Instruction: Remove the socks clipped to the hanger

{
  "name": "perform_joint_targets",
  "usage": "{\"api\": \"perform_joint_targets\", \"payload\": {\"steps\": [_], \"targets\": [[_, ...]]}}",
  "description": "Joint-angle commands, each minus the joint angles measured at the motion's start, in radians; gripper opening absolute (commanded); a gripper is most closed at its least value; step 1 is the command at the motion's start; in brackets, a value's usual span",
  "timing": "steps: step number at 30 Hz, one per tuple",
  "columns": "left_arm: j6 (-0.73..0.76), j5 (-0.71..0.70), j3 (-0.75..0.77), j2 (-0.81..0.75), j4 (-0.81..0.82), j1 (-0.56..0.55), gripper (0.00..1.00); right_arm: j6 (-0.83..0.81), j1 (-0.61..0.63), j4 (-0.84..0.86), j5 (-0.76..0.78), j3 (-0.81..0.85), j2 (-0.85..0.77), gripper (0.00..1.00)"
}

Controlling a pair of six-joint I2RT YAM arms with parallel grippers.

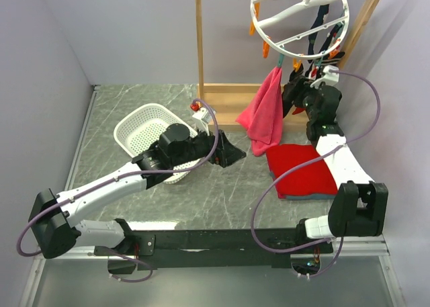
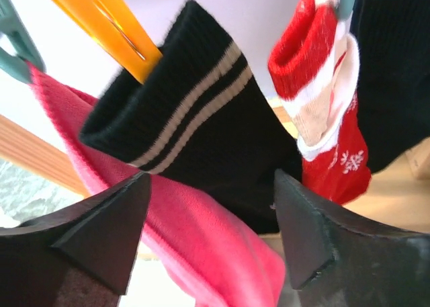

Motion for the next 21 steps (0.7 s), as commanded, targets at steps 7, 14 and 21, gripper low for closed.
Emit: {"api": "perform_joint_targets", "payload": {"steps": [7, 14, 21], "targets": [[-0.044, 0.077, 0.018, 0.036, 0.060, 0.009, 0.92, -0.010, 0.015, 0.393, -0.022, -0.056, 0.092, 0.65], [-0.036, 0.062, 0.018, 0.011, 0.036, 0.009, 0.92, -0.052, 0.068, 0.378, 0.050, -0.023, 0.134, 0.61], [-0.042, 0.057, -0.005, -0.006, 0.049, 0.009, 0.91, -0.064, 0.093, 0.343, 0.112, -0.061, 0.071, 0.22]]}}
